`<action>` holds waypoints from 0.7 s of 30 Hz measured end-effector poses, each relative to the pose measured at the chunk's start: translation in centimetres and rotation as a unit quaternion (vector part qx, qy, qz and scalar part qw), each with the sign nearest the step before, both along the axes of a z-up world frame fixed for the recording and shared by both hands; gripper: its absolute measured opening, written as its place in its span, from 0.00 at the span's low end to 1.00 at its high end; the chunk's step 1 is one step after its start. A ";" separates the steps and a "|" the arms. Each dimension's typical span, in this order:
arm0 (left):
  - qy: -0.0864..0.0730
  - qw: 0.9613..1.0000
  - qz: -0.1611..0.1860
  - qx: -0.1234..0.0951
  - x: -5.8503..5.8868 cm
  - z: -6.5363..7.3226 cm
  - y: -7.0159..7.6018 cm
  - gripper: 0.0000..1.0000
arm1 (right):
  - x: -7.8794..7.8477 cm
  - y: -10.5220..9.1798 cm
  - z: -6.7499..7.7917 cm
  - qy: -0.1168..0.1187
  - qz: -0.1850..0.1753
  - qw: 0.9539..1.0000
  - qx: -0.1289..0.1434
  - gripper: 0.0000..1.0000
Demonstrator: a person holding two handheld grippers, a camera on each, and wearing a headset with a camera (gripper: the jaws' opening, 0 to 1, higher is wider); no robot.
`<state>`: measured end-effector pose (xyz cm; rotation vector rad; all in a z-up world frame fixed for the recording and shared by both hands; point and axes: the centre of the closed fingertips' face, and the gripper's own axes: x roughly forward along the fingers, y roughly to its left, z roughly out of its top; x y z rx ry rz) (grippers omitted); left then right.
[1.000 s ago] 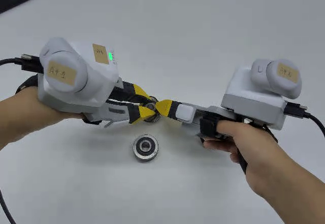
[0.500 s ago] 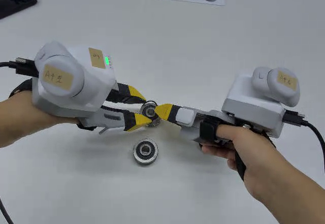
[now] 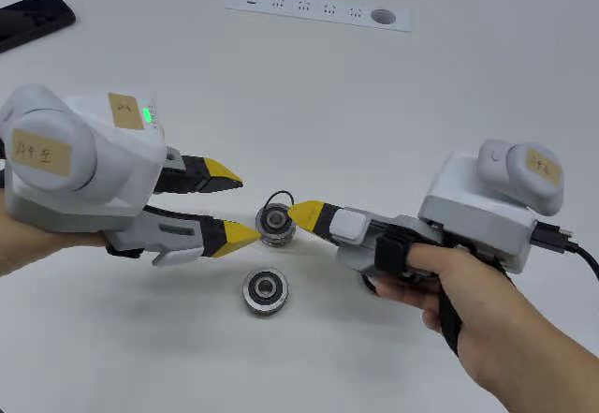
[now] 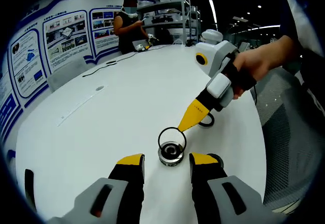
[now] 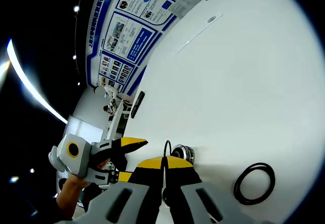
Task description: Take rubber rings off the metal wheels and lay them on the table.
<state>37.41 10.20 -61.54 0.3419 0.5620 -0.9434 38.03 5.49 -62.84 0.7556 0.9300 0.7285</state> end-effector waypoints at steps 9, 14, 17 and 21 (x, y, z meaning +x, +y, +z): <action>0.000 0.998 0.021 -0.055 -0.2 1.4 -0.6 0.38 | 0.5 -2.7 0.4 0.002 -0.042 0.999 0.004 0.02; 0.005 0.998 0.029 -0.057 -0.5 1.1 -0.2 0.40 | 0.1 -4.3 0.3 0.006 -0.059 0.998 0.000 0.02; 0.008 0.998 0.036 -0.060 -0.6 1.0 0.2 0.40 | -0.3 -5.4 0.0 0.011 -0.068 0.998 -0.001 0.02; 0.007 0.997 0.044 -0.068 -0.9 1.1 0.6 0.42 | -1.1 -7.1 -0.5 0.020 -0.083 0.996 -0.008 0.02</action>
